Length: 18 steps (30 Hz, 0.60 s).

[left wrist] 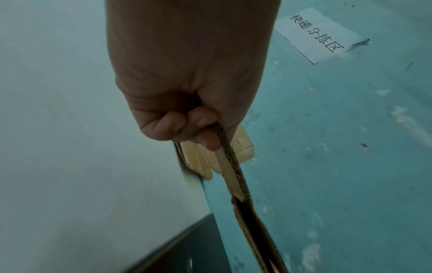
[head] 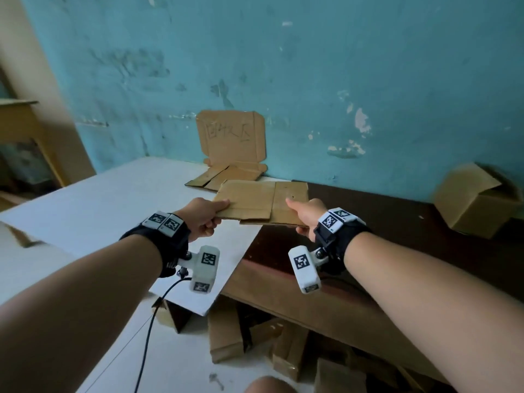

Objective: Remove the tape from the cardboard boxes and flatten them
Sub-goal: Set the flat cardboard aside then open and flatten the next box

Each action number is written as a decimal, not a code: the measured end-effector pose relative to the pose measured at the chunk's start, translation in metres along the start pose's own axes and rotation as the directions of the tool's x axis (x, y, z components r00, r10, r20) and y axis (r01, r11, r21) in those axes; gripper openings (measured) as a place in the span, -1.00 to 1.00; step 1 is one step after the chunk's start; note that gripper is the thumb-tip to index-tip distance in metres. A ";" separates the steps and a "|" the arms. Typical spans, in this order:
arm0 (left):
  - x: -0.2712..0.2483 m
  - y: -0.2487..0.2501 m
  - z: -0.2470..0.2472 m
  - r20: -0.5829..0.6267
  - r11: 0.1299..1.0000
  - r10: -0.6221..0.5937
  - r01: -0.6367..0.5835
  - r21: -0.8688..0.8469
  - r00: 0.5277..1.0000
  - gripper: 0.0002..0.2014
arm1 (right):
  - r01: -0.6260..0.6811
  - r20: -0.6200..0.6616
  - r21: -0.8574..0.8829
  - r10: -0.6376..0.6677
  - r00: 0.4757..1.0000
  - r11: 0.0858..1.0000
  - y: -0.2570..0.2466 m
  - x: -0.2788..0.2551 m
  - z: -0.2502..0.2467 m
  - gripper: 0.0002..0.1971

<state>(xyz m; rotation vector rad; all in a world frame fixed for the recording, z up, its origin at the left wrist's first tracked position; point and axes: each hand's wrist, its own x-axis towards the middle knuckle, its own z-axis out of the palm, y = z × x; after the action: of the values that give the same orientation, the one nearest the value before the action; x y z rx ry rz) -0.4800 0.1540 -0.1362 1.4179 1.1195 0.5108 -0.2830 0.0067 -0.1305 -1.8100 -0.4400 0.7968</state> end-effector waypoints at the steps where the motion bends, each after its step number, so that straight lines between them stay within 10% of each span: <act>1: 0.011 0.000 -0.007 -0.024 1.000 -0.003 0.003 -0.010 1.000 -0.68 | -0.005 0.017 0.012 0.005 1.000 1.000 -0.004 0.010 0.011 -0.59; 5: 0.061 0.003 -0.033 -0.138 0.999 -0.009 0.004 -0.034 0.990 -0.68 | -0.027 0.093 0.018 0.025 0.995 0.999 -0.024 0.060 0.054 -0.56; 9: 0.116 0.008 -0.054 -0.158 0.999 -0.042 0.038 -0.029 0.987 -0.64 | -0.077 0.235 0.019 0.071 0.969 0.997 -0.042 0.108 0.079 -0.96; 18: 0.210 0.033 -0.074 -0.164 0.997 -0.069 0.064 -0.037 0.984 -0.74 | -0.015 0.244 -0.021 0.019 0.970 1.000 -0.069 0.189 0.109 -0.92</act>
<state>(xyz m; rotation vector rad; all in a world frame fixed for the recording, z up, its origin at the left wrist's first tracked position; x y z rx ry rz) -0.4389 0.3742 -0.1538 1.3249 1.2816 0.6043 -0.2204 0.2260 -0.1488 -1.7409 -0.5934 1.0364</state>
